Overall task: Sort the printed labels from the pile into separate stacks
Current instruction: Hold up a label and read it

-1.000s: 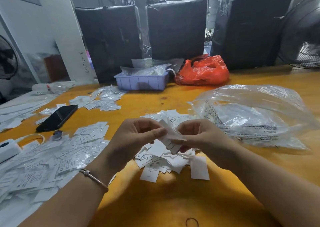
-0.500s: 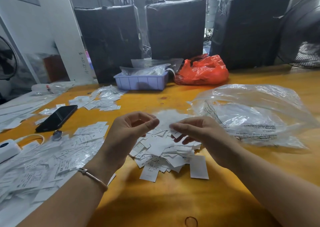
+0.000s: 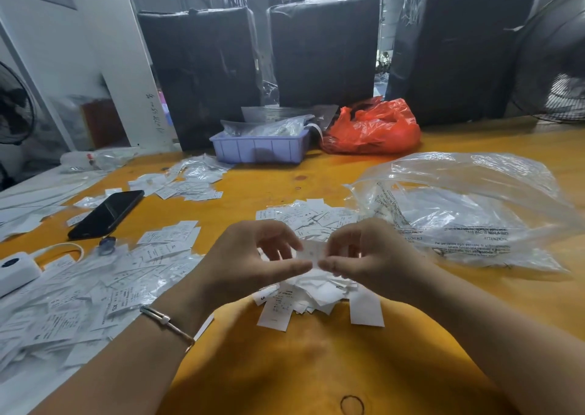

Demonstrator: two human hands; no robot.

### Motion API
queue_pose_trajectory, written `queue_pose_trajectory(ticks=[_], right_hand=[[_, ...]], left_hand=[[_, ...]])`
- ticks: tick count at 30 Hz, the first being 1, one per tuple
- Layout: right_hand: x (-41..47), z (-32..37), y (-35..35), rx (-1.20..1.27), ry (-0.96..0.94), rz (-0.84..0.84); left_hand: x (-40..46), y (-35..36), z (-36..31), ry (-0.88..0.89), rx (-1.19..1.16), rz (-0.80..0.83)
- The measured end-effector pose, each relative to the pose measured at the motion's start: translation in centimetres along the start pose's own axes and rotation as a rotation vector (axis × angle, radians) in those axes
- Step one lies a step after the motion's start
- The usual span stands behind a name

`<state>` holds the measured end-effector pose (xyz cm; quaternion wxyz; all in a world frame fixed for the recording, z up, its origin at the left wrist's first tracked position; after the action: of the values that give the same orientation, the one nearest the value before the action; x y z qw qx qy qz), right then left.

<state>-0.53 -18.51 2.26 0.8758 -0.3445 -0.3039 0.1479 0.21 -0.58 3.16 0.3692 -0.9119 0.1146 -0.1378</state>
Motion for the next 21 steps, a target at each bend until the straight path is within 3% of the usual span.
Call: queue_pose_trajectory(ticks=[2, 6, 16, 21], right_hand=[[0.0, 0.2, 0.1, -0.044, -0.003, 0.014], [-0.1, 1.0, 0.0, 0.097, -0.085, -0.016], [-0.4, -1.2, -1.9, 0.539, 0.105, -0.455], [-0.3, -0.9, -2.4, 0.584, 0.149, -0.516]], left_hand=[[-0.1, -0.2, -0.2, 0.049, -0.044, 0.014], [-0.2, 0.6, -0.4, 0.057, -0.087, 0.074], [-0.1, 0.0, 0.0, -0.129, -0.444, 0.081], [-0.1, 0.1, -0.1, -0.092, -0.471, 0.096]])
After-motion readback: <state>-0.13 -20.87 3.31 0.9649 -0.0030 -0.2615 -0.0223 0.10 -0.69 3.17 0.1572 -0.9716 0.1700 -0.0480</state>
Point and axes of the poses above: each hand's wrist, its own x-axis towards the middle knuckle, its own y-axis out of the palm, z = x × y, the point moved 4 cm from there along x, towards the middle knuckle, and after that the axes turned 10 degrees about -y, right-handed, at the moved point
